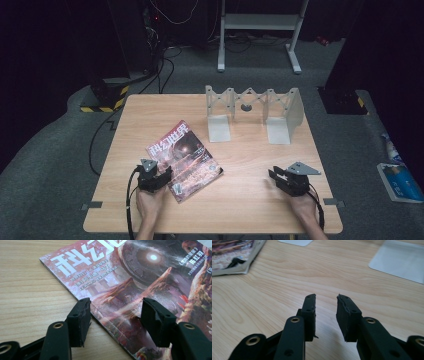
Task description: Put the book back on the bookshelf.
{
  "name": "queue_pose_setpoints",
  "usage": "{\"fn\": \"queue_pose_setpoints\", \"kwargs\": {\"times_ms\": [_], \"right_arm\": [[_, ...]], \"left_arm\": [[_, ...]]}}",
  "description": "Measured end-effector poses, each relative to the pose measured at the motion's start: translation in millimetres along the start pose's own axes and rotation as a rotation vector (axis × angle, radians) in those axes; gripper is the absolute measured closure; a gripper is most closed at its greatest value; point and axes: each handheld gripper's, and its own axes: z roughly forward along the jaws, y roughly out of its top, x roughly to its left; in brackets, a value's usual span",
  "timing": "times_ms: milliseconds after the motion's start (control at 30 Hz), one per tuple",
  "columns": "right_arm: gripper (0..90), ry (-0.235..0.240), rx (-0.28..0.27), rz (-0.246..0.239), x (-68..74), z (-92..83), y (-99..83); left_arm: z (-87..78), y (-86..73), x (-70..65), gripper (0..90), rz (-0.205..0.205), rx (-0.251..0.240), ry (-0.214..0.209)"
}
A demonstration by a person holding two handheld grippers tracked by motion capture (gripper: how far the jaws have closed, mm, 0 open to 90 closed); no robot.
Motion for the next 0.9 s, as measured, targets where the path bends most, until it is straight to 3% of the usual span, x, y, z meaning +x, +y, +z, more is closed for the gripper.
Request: {"fn": "queue_pose_setpoints", "kwargs": {"times_ms": [300,467,900], "right_arm": [[73.9,0.075,0.034,-0.028,23.2,27.4,14.0],[76.5,0.111,0.054,-0.069,43.0,44.7,15.9],[83.4,0.19,0.104,-0.103,70.1,78.7,39.5]], "left_arm": [[-3.5,-4.2,-6.3,41.3,0.012,-0.006,-0.016],[-4.4,-4.9,-7.7,41.4,0.013,-0.005,-0.017],[-9.3,-10.1,-14.4,42.9,0.036,-0.015,-0.024]]}}
